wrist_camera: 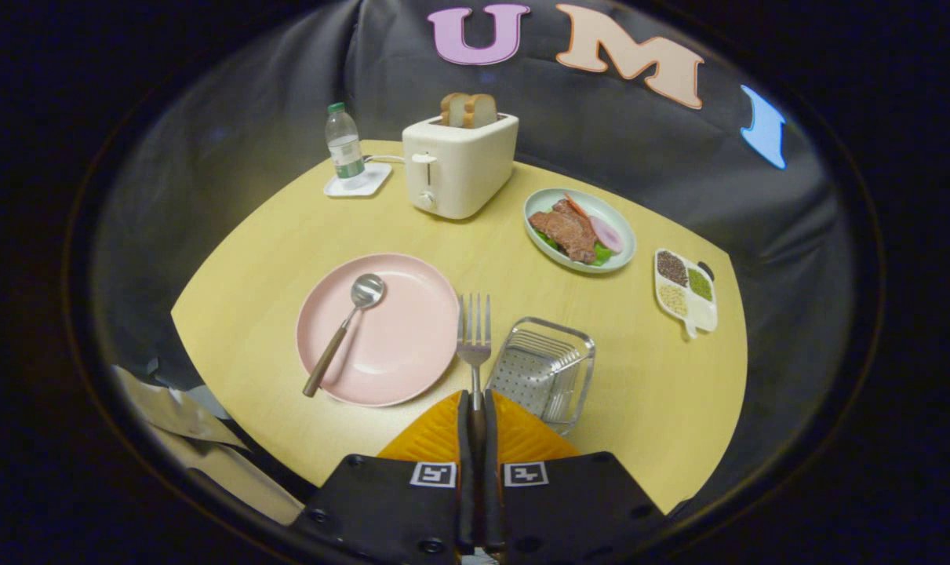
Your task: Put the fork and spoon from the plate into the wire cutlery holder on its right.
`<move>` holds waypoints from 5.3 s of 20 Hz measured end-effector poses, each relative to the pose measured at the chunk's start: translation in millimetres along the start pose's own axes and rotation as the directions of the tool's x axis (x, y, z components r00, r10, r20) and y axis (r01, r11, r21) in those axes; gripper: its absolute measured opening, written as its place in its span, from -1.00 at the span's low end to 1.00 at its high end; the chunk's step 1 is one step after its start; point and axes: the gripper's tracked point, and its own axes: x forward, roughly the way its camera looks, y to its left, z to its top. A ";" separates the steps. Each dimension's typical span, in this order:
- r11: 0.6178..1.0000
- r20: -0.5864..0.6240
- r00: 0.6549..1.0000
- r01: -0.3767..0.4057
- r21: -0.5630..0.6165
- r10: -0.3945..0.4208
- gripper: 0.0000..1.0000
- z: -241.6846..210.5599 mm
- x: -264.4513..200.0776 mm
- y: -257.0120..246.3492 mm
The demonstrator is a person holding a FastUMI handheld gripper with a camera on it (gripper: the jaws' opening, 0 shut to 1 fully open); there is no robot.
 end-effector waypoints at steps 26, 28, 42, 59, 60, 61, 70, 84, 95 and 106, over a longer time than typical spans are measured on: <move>0.996 -0.245 0.969 -0.063 -0.066 0.044 -0.67 -27.1 13.9 -42.5; 0.996 -0.236 0.971 -0.057 -0.064 0.040 -0.59 -24.9 12.2 -42.3; 0.997 0.228 0.974 -0.014 0.078 -0.004 1.00 55.9 -1.6 34.4; 0.986 0.377 0.922 0.033 0.161 -0.092 1.00 41.9 60.2 128.8; 0.987 0.368 0.925 0.036 0.155 -0.091 1.00 38.3 66.4 132.3; 0.988 0.354 0.931 0.035 0.150 -0.087 1.00 33.3 73.2 136.1; 0.994 0.247 0.967 0.031 0.105 -0.056 0.69 8.7 110.2 159.4; 0.999 0.164 0.986 0.021 0.027 -0.025 -0.81 -0.6 108.9 167.8; 0.998 0.119 0.993 0.005 -0.058 0.002 -0.82 10.1 50.8 114.6; 0.989 0.039 0.999 0.029 -0.147 -0.023 -0.81 6.5 7.6 32.9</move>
